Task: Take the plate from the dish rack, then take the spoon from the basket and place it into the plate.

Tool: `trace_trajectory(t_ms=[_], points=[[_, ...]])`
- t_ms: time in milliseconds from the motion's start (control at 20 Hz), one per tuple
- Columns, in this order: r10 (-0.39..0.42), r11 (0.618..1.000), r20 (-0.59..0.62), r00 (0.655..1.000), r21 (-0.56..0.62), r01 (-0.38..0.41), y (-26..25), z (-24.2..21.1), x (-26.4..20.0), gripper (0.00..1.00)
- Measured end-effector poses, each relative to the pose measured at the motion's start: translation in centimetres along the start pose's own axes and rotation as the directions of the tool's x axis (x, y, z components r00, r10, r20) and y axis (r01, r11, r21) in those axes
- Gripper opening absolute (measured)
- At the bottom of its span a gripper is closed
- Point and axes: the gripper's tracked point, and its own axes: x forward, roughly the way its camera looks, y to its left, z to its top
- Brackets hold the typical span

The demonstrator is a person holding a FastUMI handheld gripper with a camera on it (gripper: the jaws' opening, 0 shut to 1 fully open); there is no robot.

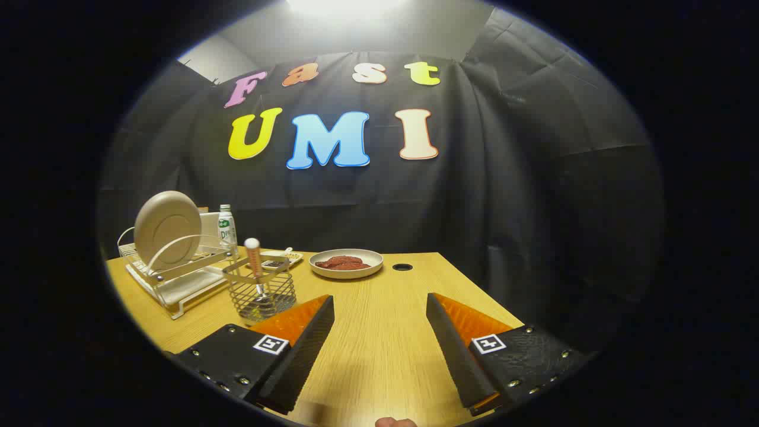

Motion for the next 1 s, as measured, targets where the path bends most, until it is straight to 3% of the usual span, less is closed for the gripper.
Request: trace_trajectory(t_ms=[200,450,700,1000], points=[[0.005,1.000,0.051,0.999,-0.004,-0.005,0.7,6.6,1.7,0.97],[0.020,1.000,0.070,0.997,0.003,-0.020,4.5,15.9,-1.7,0.97],[0.011,0.999,0.040,0.999,0.030,-0.012,9.5,20.8,-5.9,0.96],[-0.019,0.998,0.067,0.998,0.054,0.016,12.9,24.0,-6.6,0.97]])
